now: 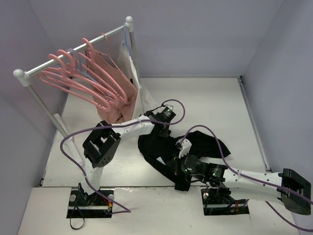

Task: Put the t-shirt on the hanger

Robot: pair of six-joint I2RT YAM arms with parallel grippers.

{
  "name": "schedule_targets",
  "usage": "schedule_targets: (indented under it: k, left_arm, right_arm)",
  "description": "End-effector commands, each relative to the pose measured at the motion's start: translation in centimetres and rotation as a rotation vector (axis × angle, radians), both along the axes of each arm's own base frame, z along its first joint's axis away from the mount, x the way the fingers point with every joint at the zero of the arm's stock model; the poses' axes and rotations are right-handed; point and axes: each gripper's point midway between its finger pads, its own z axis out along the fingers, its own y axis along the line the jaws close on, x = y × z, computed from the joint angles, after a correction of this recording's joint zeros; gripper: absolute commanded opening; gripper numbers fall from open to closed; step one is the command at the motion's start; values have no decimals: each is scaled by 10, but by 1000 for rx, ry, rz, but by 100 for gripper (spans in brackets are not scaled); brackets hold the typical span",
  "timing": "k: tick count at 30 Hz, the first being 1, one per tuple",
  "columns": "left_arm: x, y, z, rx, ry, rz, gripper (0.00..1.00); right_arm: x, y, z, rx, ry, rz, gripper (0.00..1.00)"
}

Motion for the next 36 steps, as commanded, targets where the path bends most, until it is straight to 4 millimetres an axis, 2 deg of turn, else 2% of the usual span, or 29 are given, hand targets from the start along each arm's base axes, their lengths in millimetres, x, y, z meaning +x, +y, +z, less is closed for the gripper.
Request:
schedule_targets:
  k: [1, 2, 3, 6, 7, 9, 11, 12, 13, 14, 15, 16, 17, 18, 19, 20, 23, 25, 26, 29, 30, 31, 32, 34, 35, 36]
  left_arm:
    - [12, -10, 33, -30, -77, 4, 6]
    - [13, -8, 35, -17, -84, -2, 1]
    - [13, -4, 39, 0, -96, -2, 0]
    - [18, 9, 94, -52, -219, 24, 0]
    - [18, 22, 133, -77, -305, 39, 0]
    - [15, 37, 176, -108, -398, 51, 0]
    - [5, 68, 245, -157, -548, 73, 0]
    - [1, 80, 270, -177, -604, 85, 0]
    - [-6, 96, 302, -199, -672, 101, 0]
    - [-11, 108, 330, -224, -732, 108, 0]
    - [-17, 118, 353, -244, -780, 113, 0]
    - [-22, 126, 371, -256, -818, 110, 0]
    - [-28, 134, 394, -277, -862, 105, 0]
    - [-34, 141, 418, -315, -903, 106, 0]
    - [-39, 145, 434, -338, -933, 103, 0]
    - [-45, 152, 452, -365, -968, 104, 0]
    - [-60, 176, 494, -406, -1061, 126, 0]
    - [-65, 185, 499, -412, -1078, 138, 0]
    - [-71, 190, 501, -437, -1082, 144, 0]
    - [-77, 183, 465, -496, -1002, 139, 0]
    - [-78, 178, 446, -515, -959, 140, 0]
    - [-79, 171, 418, -538, -902, 145, 0]
    - [-79, 164, 382, -555, -836, 162, 0]
    - [-76, 150, 321, -535, -739, 157, 0]
    - [-80, 147, 293, -565, -693, 182, 0]
    - [-84, 146, 275, -596, -664, 204, 0]
  right_arm:
    - [8, 8, 21, 85, -44, -32, 0]
    - [8, 9, 24, 93, -46, -34, 0]
    - [9, 10, 28, 104, -49, -36, 0]
    - [12, 14, 43, 103, -84, -23, 0]
    - [19, 19, 63, 119, -116, -35, 0]
    - [26, 19, 80, 71, -184, -23, 0]
    - [42, 24, 133, 85, -289, -48, 0]
    - [49, 23, 153, 66, -337, -62, 0]
    - [61, 20, 181, 32, -404, -92, 0]
    - [69, 15, 190, -33, -451, -103, 0]
    - [77, 13, 216, -59, -505, -114, 0]
    - [86, 11, 248, -80, -572, -121, 0]
    - [95, 7, 265, -135, -634, -125, 0]
    - [102, 4, 294, -139, -685, -150, 0]
    - [108, 1, 331, -126, -741, -179, 0]
    - [114, -4, 359, -131, -794, -200, 0]
    - [119, -8, 414, -155, -926, -193, 0]
    - [118, -8, 429, -162, -968, -183, 0]
    - [119, -6, 431, -178, -982, -174, 0]
    - [118, -4, 398, -208, -944, -144, 1]
    - [117, -4, 382, -218, -923, -126, 1]
    - [115, -4, 358, -239, -897, -102, 1]
    - [110, -5, 345, -223, -873, -88, 2]
    - [105, -2, 304, -234, -808, -47, 2]
    - [104, 0, 259, -279, -743, -12, 3]
    - [101, 0, 227, -305, -691, 7, 3]
